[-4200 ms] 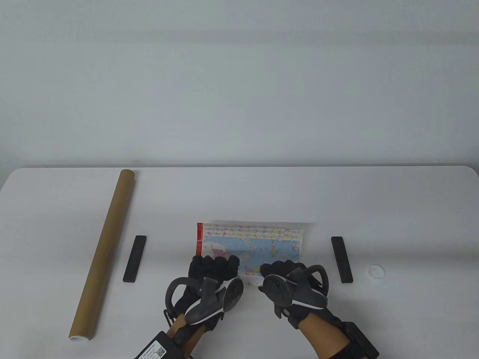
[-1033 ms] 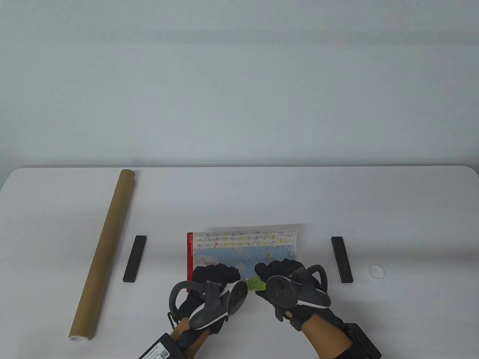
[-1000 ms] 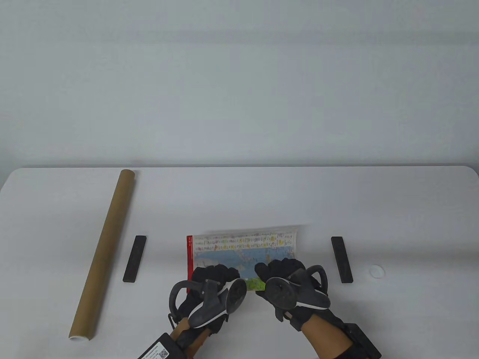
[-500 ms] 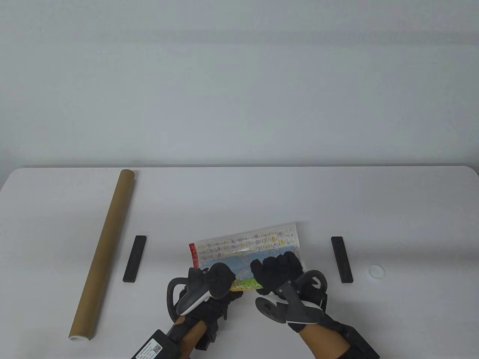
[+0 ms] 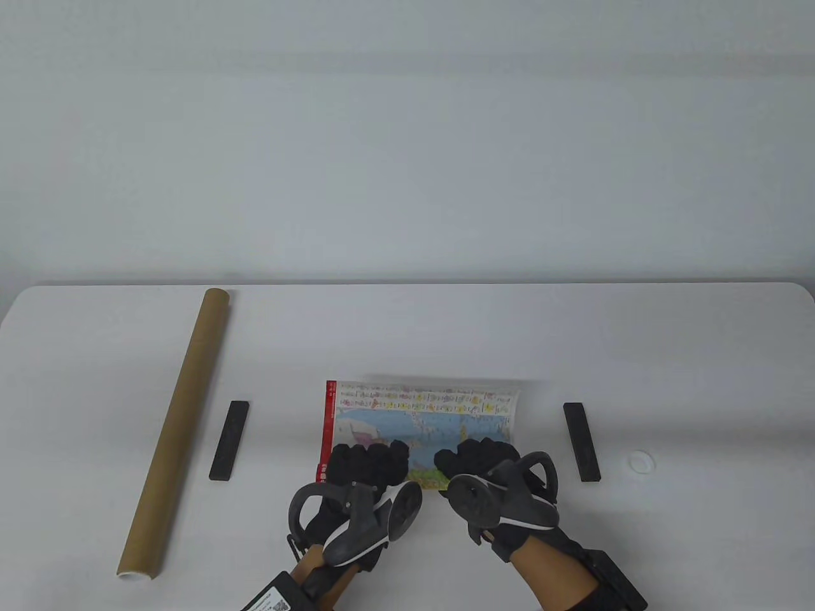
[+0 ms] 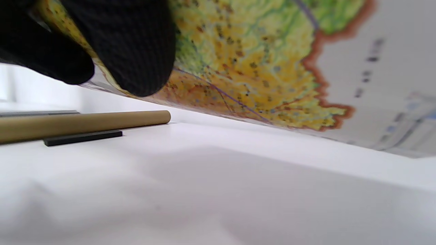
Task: Roll up map and store in mailing tube
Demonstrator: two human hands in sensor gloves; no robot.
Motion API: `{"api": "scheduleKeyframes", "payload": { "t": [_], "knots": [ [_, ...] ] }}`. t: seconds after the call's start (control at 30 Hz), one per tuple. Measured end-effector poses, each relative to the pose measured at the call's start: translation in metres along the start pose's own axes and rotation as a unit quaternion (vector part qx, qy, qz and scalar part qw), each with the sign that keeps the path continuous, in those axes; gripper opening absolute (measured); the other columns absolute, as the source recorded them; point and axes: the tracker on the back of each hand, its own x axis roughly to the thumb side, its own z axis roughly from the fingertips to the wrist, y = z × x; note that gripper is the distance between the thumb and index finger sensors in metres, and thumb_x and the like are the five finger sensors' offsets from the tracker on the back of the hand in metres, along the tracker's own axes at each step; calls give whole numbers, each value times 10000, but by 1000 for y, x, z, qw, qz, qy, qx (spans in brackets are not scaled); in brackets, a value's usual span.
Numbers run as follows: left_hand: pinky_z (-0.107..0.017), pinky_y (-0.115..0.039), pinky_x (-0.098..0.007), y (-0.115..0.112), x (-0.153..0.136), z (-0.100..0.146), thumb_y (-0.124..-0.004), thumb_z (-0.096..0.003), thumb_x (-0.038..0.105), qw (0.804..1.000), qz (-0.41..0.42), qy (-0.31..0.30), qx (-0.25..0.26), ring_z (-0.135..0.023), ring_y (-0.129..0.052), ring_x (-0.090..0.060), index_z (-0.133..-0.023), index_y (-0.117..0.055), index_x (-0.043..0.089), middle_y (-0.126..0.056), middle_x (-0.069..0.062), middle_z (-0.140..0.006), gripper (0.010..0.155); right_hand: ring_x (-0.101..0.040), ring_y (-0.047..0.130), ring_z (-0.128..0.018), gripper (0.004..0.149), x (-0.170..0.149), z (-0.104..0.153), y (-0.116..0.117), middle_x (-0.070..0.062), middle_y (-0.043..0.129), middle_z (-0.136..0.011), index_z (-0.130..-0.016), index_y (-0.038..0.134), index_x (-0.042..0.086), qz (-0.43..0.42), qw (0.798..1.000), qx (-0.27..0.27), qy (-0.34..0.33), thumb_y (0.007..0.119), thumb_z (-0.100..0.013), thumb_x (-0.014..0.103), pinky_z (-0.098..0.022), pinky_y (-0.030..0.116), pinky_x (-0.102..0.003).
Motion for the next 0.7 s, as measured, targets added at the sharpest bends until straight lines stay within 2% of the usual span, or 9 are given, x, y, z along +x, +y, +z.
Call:
{"api": "scheduleKeyframes", "payload": {
  "t": [0.17,0.33,0.53,0.63,0.7],
  "knots": [
    [-677,-747,-393,1,2,1,-916,-330,620,999,-25,-6,31,-623,-985,-134,-870,-787,419,-905,105,-714,591,-327,928,-527,510,-7,-1,2,-105,863,-678,-907,872,102,-57,998,28,-5,916,-481,379,-525,737,-600],
    [-621,-793,-363,-1,-2,-1,-918,-311,648,1000,-11,1,16,-519,-1006,-112,-797,-848,416,-933,112,-620,543,-339,919,-575,546,0,1,1,-106,853,-712,-929,852,101,-12,1000,6,-12,922,-474,396,-552,716,-606],
    [-589,-816,-351,-7,-14,-9,-915,-310,658,996,65,26,-57,-478,-1017,-101,-784,-863,407,-946,113,-583,539,-392,881,-681,639,15,6,-3,-129,814,-806,-1004,770,100,97,994,-50,-20,920,-468,414,-597,660,-639],
    [-572,-826,-347,-14,-23,-13,-921,-309,658,983,141,30,-116,-451,-1024,-99,-781,-870,397,-955,112,-560,542,-388,874,-709,678,22,8,-5,-119,805,-825,-1025,742,108,160,984,-75,-28,928,-457,428,-615,647,-641],
    [-571,-823,-350,-17,-26,-14,-926,-315,651,973,179,27,-145,-448,-1023,-104,-782,-871,389,-956,108,-555,538,-355,902,-659,662,25,8,-6,-95,834,-781,-1000,770,115,174,981,-85,-31,938,-444,433,-608,673,-620]
  ]
}}
